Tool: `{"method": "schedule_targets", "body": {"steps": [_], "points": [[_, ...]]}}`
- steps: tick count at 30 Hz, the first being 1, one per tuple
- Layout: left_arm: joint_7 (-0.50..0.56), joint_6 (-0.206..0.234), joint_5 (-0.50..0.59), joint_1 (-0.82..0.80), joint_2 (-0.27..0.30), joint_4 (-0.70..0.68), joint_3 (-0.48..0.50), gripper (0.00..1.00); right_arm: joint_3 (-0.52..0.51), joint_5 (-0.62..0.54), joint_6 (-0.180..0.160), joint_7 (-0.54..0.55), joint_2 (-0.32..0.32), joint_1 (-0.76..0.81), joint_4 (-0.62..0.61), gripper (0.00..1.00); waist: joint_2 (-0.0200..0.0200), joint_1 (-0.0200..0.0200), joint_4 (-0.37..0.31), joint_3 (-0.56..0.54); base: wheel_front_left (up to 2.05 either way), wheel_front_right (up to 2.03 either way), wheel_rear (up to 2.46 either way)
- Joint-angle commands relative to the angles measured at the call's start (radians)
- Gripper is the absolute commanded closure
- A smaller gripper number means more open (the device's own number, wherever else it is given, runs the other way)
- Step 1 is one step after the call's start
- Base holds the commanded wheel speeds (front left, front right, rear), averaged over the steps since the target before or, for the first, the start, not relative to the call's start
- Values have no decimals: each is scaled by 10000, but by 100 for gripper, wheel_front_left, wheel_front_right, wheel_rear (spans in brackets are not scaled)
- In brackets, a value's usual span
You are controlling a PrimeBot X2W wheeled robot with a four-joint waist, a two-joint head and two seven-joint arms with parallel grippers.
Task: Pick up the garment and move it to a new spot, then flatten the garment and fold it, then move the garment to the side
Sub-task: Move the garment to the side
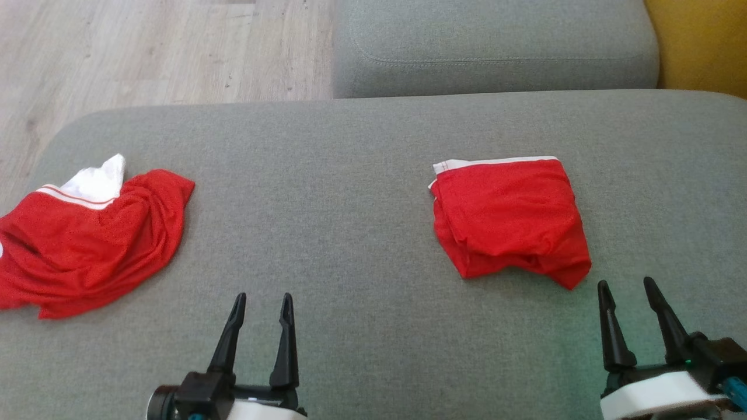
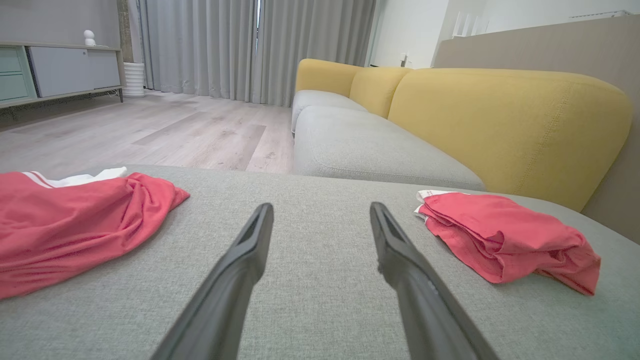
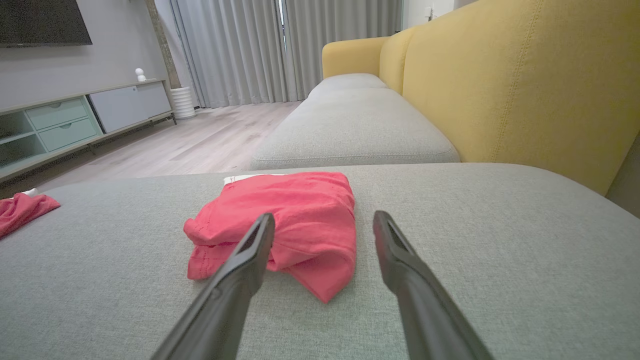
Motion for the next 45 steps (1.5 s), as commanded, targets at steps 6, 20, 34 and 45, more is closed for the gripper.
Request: {"method": "schedule_targets", "body": {"steps": [6,20,34,45], "points": [[-51,133,72,-227,-28,-195,467,0,281,-210,-7,-108,-93,-348,-224,0,0,0,12,-58,0,0,0],[-51,304,757,-227,-28,-198,551,0,559,-225,-7,-108,-108,-286,57,0,0,0,122,-49,0,0,0],[-51,646,1390,-966,-28,-637,444,0,963,1715,-7,275,-1345,-3250,2317,0,0,0,156,1691,0,0,0],[-51,893,1159,-1604,-28,-614,-121,0,2641,4633,-7,2824,-2287,-5148,4347,59,0,0,357,2484,0,0,0]]}}
